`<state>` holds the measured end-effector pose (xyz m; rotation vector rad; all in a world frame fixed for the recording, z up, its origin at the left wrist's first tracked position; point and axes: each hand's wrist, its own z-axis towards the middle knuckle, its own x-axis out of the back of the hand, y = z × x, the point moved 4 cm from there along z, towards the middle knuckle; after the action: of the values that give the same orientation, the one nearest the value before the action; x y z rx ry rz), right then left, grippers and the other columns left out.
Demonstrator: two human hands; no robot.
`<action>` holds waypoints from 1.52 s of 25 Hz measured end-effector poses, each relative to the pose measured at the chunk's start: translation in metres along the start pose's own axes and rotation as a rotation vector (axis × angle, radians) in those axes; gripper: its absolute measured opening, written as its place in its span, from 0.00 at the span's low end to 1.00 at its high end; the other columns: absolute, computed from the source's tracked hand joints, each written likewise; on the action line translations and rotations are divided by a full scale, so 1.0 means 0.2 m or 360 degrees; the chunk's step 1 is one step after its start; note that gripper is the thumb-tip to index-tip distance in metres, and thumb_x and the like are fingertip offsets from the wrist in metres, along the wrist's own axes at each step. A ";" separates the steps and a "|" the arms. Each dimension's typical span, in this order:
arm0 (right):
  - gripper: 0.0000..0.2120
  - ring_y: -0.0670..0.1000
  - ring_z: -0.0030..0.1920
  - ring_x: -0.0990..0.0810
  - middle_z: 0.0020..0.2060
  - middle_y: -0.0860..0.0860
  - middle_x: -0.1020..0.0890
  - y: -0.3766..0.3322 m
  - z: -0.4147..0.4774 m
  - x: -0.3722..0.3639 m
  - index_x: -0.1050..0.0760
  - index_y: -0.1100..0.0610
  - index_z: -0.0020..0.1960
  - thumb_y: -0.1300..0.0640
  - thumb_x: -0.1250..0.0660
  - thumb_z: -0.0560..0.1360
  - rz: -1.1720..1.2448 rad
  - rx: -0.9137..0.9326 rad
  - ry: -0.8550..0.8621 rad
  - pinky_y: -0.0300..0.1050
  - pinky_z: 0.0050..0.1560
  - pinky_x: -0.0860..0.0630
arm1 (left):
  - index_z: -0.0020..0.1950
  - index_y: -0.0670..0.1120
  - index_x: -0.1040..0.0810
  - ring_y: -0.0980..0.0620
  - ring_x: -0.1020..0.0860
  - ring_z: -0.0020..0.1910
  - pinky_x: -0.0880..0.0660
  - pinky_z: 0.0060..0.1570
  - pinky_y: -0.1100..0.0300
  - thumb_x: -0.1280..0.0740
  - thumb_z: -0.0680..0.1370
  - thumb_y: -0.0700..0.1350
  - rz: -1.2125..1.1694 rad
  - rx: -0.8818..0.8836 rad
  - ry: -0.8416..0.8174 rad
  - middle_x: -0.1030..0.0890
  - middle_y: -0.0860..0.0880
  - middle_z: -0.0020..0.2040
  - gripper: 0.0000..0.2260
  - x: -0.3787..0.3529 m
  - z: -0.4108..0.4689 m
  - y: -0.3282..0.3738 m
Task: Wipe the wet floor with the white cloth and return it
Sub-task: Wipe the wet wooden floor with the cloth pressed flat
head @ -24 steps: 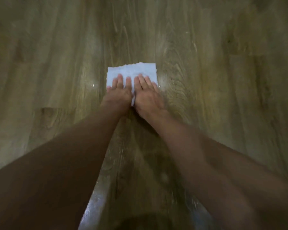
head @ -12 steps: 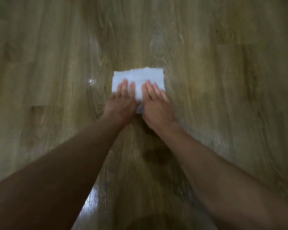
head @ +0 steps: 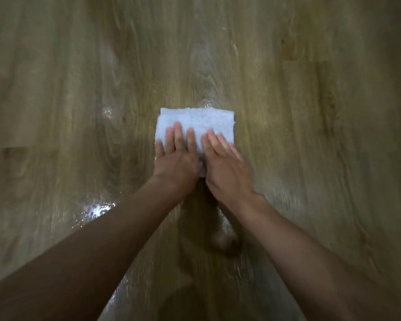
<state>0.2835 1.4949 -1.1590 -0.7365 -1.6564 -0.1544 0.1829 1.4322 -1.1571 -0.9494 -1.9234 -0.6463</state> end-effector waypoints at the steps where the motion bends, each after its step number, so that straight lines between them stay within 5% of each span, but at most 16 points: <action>1: 0.30 0.54 0.78 0.51 0.78 0.55 0.48 0.00 0.11 0.04 0.51 0.59 0.78 0.58 0.46 0.79 0.0002 -0.0033 -0.0015 0.50 0.77 0.51 | 0.78 0.41 0.63 0.37 0.61 0.77 0.55 0.74 0.40 0.53 0.83 0.51 -0.0029 0.0050 0.0001 0.63 0.36 0.77 0.29 0.04 0.07 0.01; 6: 0.29 0.54 0.78 0.50 0.78 0.55 0.48 0.08 0.72 0.21 0.49 0.60 0.78 0.56 0.44 0.80 -0.0032 -0.0106 -0.0116 0.51 0.76 0.47 | 0.79 0.45 0.61 0.41 0.61 0.77 0.56 0.75 0.41 0.40 0.81 0.49 -0.0147 0.0259 -0.0025 0.63 0.40 0.78 0.36 0.31 0.54 -0.07; 13: 0.31 0.53 0.78 0.50 0.78 0.54 0.45 0.06 0.09 0.00 0.49 0.60 0.78 0.61 0.46 0.76 -0.0057 -0.0137 0.0043 0.49 0.77 0.49 | 0.78 0.45 0.62 0.38 0.61 0.77 0.56 0.74 0.42 0.53 0.84 0.52 0.0045 -0.0094 0.0142 0.63 0.37 0.77 0.28 0.03 0.14 0.01; 18: 0.31 0.53 0.78 0.51 0.78 0.54 0.49 0.09 0.40 0.14 0.52 0.60 0.78 0.54 0.53 0.77 -0.0207 -0.0081 -0.0110 0.49 0.76 0.49 | 0.79 0.46 0.62 0.40 0.61 0.77 0.56 0.75 0.42 0.53 0.84 0.51 0.0018 0.0009 0.0120 0.63 0.39 0.78 0.27 0.15 0.34 0.01; 21: 0.28 0.54 0.78 0.50 0.78 0.55 0.49 0.12 0.60 0.19 0.51 0.60 0.78 0.55 0.48 0.81 -0.0177 -0.0138 -0.0150 0.49 0.76 0.47 | 0.79 0.47 0.61 0.41 0.61 0.77 0.57 0.75 0.41 0.49 0.84 0.48 -0.0123 0.0156 -0.0008 0.63 0.40 0.78 0.28 0.27 0.50 0.00; 25: 0.28 0.55 0.78 0.48 0.78 0.57 0.45 0.14 0.30 0.12 0.48 0.62 0.77 0.58 0.51 0.78 -0.0239 0.0045 0.0069 0.48 0.76 0.49 | 0.79 0.47 0.61 0.41 0.60 0.78 0.55 0.74 0.42 0.50 0.84 0.52 -0.0101 0.0028 0.0031 0.62 0.40 0.78 0.28 0.21 0.36 0.03; 28: 0.27 0.54 0.77 0.45 0.77 0.56 0.41 0.20 -0.03 0.00 0.44 0.61 0.77 0.61 0.45 0.79 -0.0282 0.0085 0.0169 0.48 0.77 0.49 | 0.78 0.43 0.62 0.37 0.59 0.77 0.57 0.74 0.41 0.55 0.84 0.53 0.0126 -0.0093 0.0193 0.61 0.35 0.77 0.28 0.02 0.11 0.15; 35: 0.31 0.53 0.78 0.51 0.78 0.55 0.49 0.46 0.51 0.21 0.53 0.59 0.79 0.60 0.47 0.78 -0.0429 0.0334 -0.0083 0.47 0.77 0.51 | 0.78 0.41 0.61 0.35 0.62 0.76 0.62 0.74 0.42 0.55 0.84 0.52 -0.0011 0.0175 0.0166 0.61 0.33 0.76 0.28 0.19 0.44 0.23; 38: 0.31 0.56 0.78 0.48 0.78 0.58 0.46 0.57 0.42 0.24 0.50 0.62 0.78 0.63 0.45 0.77 -0.0429 0.0387 -0.0062 0.49 0.77 0.50 | 0.78 0.41 0.61 0.32 0.59 0.76 0.60 0.74 0.41 0.55 0.84 0.51 -0.0032 0.0132 0.0256 0.60 0.32 0.76 0.27 0.16 0.38 0.35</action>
<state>0.2718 1.6435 -1.1678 -0.3335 -1.7698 -0.1268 0.1930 1.5392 -1.1605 -0.8026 -1.8050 -0.6301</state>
